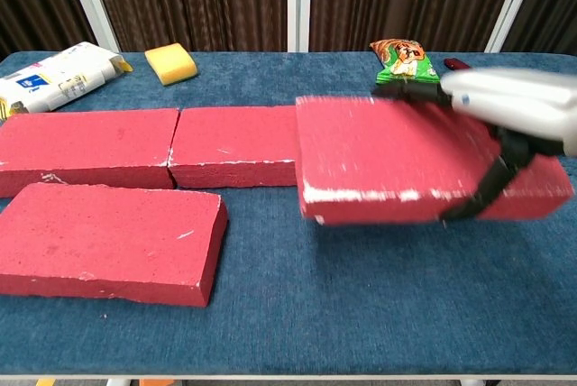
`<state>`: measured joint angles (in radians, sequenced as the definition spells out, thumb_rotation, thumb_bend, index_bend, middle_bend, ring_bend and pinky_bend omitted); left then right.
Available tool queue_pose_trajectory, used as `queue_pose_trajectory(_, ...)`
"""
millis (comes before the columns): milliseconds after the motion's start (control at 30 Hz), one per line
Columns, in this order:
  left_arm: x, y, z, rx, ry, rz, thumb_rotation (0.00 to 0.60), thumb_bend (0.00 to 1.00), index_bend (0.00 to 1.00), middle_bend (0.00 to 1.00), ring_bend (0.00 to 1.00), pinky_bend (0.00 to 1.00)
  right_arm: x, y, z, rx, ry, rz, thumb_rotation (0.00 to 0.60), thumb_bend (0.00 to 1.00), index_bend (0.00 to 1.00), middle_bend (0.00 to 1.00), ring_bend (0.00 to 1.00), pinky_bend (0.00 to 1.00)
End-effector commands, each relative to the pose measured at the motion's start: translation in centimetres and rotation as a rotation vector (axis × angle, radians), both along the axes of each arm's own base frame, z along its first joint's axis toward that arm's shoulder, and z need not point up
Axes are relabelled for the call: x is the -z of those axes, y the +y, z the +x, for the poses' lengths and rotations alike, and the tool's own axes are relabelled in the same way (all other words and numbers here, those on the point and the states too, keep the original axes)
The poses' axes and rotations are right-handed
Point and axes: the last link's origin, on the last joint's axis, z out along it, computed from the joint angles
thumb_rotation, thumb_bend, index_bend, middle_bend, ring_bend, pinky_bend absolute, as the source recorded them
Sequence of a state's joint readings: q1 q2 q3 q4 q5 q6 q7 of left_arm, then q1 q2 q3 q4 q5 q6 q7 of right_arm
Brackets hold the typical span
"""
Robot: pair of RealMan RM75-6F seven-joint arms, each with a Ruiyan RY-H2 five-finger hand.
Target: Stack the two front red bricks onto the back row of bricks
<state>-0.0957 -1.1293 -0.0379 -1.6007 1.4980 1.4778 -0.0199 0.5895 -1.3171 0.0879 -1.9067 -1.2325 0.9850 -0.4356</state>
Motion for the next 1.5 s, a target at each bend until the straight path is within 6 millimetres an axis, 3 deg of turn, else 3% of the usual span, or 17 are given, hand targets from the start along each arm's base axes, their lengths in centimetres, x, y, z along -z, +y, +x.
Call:
queue_pose_trajectory(33, -0.1, -0.1, -0.1, -0.002, 0.0, 0.0, 0.6, 0.0, 0.0, 0.0, 0.0, 0.0, -0.9, -3.5, 2.3, -0.014, 0.008, 0.002, 0.6, 0.0, 0.0, 0.15, 0.14, 0.31)
queue_pose_trajectory(333, -0.1, 0.0, -0.4, -0.012, -0.012, -0.012, 0.6, 0.0, 0.0, 0.0, 0.0, 0.0, 1.3, -9.9, 6.2, 0.012, 0.039, 0.055, 0.6, 0.0, 0.0, 0.1, 0.1, 0.28)
queue_pose_trajectory(533, -0.1, 0.1, -0.6, -0.012, -0.015, -0.017, 0.6, 0.0, 0.0, 0.0, 0.0, 0.0, 3.3, -11.7, 7.7, 0.016, 0.078, 0.08, 0.6, 0.0, 0.0, 0.09, 0.09, 0.25)
queue_pose_trajectory(967, -0.1, 0.1, -0.9, -0.004, -0.024, -0.021, 0.6, 0.0, 0.0, 0.0, 0.0, 0.0, 5.9, -12.8, 7.6, 0.088, 0.09, 0.125, 0.6, 0.0, 0.0, 0.08, 0.07, 0.22)
queue_pose_trajectory(1500, -0.2, 0.1, -1.2, -0.012, -0.024, -0.017, 0.6, 0.0, 0.0, 0.0, 0.0, 0.0, 7.1, -13.1, 7.4, 0.098, 0.094, 0.142, 0.6, 0.0, 0.0, 0.08, 0.06, 0.18)
